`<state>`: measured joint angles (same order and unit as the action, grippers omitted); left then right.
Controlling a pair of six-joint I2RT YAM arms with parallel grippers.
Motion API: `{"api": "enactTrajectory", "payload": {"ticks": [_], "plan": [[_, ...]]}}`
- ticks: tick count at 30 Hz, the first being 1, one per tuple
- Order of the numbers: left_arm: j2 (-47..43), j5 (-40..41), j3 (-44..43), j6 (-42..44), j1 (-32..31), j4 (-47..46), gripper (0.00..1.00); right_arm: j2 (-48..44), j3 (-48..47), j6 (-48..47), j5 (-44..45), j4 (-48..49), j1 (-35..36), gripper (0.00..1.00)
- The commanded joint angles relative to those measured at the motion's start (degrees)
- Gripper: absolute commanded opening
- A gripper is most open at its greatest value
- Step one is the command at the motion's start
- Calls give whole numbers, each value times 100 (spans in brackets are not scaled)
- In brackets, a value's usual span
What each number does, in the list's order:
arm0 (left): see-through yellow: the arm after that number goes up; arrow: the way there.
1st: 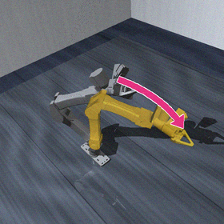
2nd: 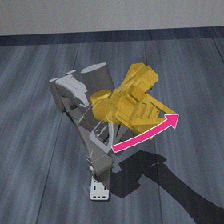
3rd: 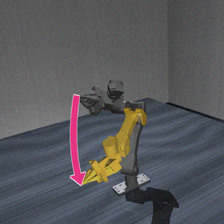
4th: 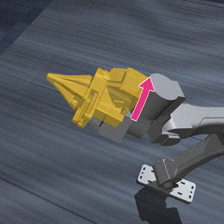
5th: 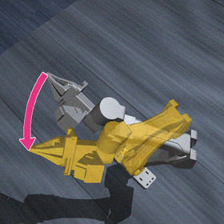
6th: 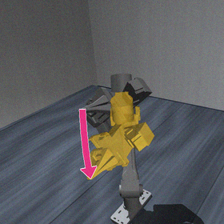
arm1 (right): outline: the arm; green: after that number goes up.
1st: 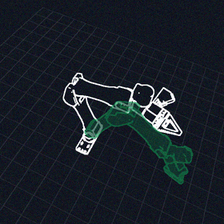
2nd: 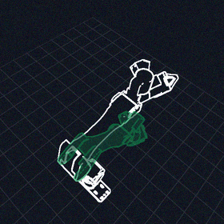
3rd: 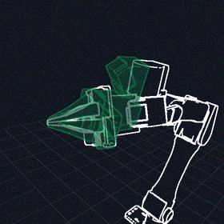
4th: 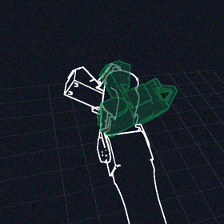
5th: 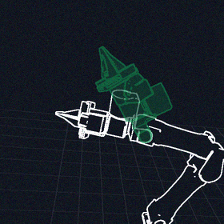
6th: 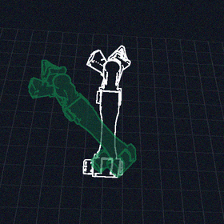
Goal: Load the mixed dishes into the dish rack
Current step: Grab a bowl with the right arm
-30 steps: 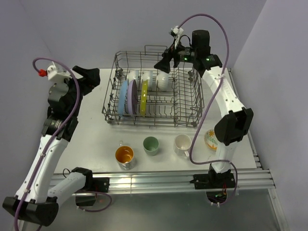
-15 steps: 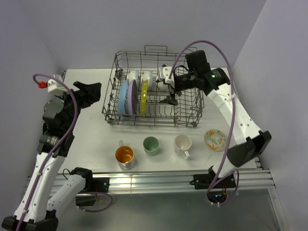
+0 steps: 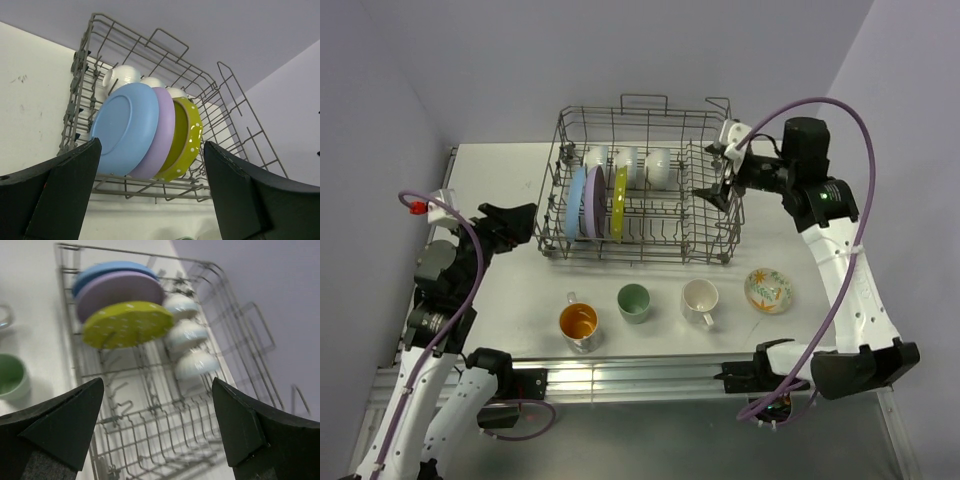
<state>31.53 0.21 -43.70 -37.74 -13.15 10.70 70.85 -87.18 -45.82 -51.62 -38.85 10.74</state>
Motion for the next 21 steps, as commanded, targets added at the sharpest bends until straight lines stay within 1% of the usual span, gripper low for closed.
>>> {"api": "enactTrajectory", "payload": {"ticks": [1,2,3,5,6,7,8,10,13,15,17,21], "plan": [[19,-47,2,82,23,-174,90,-352,262,1294,851,1133,-397,96],[63,-47,-7,100,23,-182,90,-413,306,1582,1064,1195,-467,96],[99,144,-33,108,23,-191,90,-431,385,1733,1205,1257,-677,96],[274,295,-85,91,14,-208,90,-432,429,2154,1329,1257,-950,95],[336,435,-155,91,23,-217,90,-432,482,2252,1338,1205,-1030,95],[502,515,-200,82,23,-217,90,-423,491,2305,1347,1161,-1378,95],[599,576,-331,82,23,-209,90,-423,508,2358,1451,1108,-1469,95],[905,760,-472,91,23,-147,90,-414,544,2332,1592,915,-1723,95],[1284,788,-753,231,40,-138,89,-353,518,2306,1935,643,-2022,95],[1461,823,-964,249,58,-103,89,-247,448,2227,2198,415,-2348,96],[1637,797,-1070,311,84,-112,89,-160,421,1930,2322,265,-2619,96],[1778,770,-1035,337,154,-191,89,-159,535,1226,2393,-314,-2797,96]]}}
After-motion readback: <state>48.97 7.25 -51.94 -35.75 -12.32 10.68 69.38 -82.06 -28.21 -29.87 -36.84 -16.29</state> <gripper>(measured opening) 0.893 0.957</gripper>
